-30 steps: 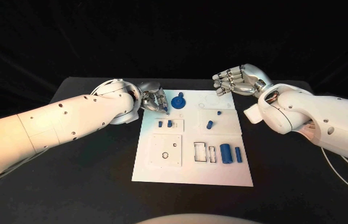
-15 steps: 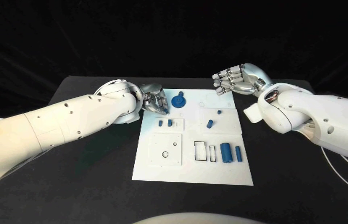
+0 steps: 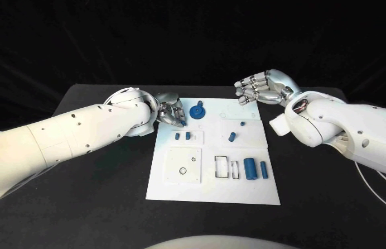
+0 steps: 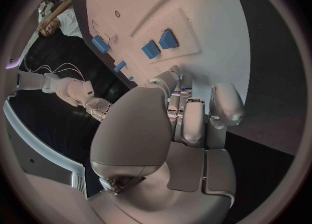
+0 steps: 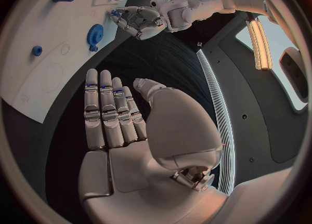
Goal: Assemble the parts on the task board
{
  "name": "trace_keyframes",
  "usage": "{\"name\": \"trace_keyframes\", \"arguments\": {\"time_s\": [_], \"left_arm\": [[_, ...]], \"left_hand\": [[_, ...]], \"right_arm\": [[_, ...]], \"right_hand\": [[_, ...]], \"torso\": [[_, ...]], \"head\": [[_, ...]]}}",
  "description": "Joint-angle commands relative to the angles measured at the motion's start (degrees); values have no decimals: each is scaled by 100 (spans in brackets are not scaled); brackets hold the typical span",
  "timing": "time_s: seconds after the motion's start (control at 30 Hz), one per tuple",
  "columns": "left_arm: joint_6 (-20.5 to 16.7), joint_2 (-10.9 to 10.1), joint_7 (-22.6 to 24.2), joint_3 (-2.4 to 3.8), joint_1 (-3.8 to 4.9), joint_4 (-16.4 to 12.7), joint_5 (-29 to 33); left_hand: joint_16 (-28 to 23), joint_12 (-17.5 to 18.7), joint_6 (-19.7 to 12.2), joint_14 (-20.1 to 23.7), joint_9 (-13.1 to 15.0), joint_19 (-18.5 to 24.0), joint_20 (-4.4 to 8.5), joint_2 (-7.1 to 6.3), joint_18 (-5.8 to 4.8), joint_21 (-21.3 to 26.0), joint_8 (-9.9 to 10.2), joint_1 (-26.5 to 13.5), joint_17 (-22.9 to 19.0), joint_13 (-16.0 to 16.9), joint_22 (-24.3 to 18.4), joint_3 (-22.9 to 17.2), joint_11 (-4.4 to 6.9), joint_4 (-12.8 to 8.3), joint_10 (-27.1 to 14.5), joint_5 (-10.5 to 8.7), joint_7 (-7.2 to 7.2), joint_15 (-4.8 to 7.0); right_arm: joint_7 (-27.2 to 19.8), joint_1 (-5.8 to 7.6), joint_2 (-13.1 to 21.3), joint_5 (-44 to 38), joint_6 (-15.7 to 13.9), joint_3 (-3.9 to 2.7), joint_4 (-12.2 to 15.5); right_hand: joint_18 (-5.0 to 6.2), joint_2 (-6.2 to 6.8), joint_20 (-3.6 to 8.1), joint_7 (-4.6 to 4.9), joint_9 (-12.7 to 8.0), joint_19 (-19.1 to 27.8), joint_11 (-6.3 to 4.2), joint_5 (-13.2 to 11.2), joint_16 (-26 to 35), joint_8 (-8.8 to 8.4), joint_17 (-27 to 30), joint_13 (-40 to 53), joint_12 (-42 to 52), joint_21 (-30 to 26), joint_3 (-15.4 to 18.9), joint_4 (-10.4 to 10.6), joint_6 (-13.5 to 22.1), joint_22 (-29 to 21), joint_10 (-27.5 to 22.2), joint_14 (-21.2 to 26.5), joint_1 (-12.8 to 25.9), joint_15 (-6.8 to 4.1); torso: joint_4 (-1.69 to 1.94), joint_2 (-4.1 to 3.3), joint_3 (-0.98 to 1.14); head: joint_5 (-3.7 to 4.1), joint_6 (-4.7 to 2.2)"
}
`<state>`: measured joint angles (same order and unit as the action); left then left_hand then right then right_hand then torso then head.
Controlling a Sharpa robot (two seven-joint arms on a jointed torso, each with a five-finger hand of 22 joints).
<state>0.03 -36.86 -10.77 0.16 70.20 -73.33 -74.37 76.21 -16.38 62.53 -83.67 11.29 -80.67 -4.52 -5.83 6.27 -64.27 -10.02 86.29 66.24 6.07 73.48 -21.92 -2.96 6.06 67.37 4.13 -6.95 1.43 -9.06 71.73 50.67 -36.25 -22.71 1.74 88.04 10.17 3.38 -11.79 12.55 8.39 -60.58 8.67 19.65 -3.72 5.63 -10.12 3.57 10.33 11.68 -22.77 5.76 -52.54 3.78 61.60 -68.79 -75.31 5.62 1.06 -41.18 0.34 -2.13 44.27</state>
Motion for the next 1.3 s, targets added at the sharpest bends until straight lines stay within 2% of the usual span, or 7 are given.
{"name": "trace_keyframes", "arguments": {"time_s": [0.03,1.3], "left_arm": [[134,28,31,-7,-9,0,16],[152,102,77,-20,-8,21,93]], "left_hand": [[16,28,34,-33,7,-31,-12,-16,-95,-24,-40,-29,-5,5,4,-26,-7,0,28,28,-3,-10],[-23,114,-35,4,-10,34,-27,-73,-75,85,40,-113,-89,20,-37,-52,-39,-9,-28,22,-23,-33]], "right_arm": [[22,-3,-9,-56,85,0,11],[78,-4,-48,-56,143,6,-44]], "right_hand": [[35,0,1,26,-10,-47,21,31,15,-19,6,-7,-36,-28,12,-33,16,-5,2,-19,79,19],[31,5,-17,47,-23,-38,43,28,20,-58,83,-6,-78,-97,17,-39,42,-9,-31,22,107,41]], "torso": [[4,0,-1],[5,-2,-1]], "head": [[11,3],[43,61]]}}
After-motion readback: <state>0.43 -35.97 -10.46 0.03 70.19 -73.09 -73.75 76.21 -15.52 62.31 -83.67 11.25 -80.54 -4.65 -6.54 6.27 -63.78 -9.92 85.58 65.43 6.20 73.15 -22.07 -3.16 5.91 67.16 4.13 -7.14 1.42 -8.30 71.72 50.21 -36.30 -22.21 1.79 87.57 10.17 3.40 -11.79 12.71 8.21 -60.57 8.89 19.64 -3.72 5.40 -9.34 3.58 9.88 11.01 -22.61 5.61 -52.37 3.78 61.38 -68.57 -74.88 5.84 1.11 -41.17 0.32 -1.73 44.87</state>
